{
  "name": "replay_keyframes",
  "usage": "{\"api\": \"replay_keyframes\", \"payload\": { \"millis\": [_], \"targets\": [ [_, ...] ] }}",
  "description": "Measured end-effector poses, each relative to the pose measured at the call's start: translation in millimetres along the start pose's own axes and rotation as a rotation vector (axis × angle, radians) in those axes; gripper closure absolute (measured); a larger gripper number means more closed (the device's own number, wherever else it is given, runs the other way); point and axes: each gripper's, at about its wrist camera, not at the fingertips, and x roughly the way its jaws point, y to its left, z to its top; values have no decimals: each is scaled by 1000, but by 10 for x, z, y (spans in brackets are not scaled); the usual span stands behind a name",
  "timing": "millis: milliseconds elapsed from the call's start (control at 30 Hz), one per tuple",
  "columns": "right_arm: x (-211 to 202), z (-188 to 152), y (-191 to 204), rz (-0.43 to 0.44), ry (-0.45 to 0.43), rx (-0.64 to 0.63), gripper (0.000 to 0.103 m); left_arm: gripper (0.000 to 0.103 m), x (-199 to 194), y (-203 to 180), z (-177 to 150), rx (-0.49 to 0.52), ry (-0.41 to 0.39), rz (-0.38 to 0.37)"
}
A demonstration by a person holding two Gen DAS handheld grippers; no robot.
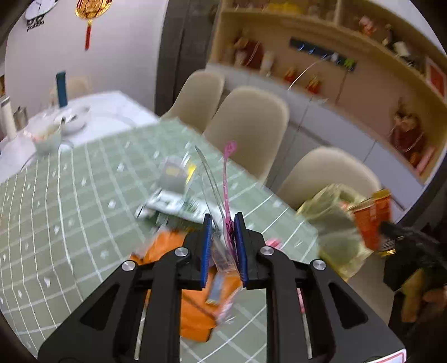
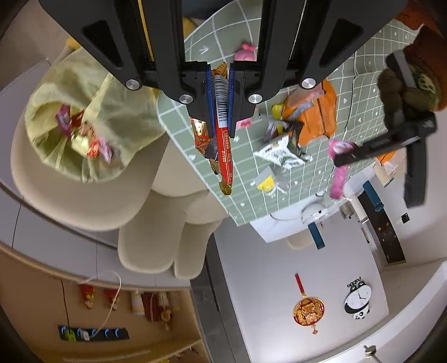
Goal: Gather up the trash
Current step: 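Carry the sausage stick and candy wrapper to the lined bin and open both grippers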
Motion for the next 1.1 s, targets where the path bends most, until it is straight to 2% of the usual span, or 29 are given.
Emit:
{"api": "replay_keyframes", "payload": {
  "millis": [267, 367, 567, 700, 833, 967, 1100],
  "targets": [
    [-289, 266, -281, -45, -82, -20, 93, 87, -157, -564, 629, 74, -116, -118],
    [-395, 297, -456, -78, -94, -1, 93, 87, -97, -833, 772, 107, -122, -147],
    [-634, 397, -834, -178, -116, 12, 93, 87, 43, -1521, 1054, 180, -145, -270],
    [-826, 495, -1112, -240, -147, 32, 93, 87, 282, -1870, 1113, 210, -111, -332],
    [-935, 563, -1328, -283, -160, 47, 93, 87, 664, -2163, 1110, 221, -16, -389],
    [-975, 586, -1548, -318, -151, 74, 93, 87, 1067, -2412, 1009, 227, 86, -431],
    [-920, 566, -1723, -325, -123, 98, 93, 87, 1322, -2547, 867, 223, 134, -479]
  ]
}}
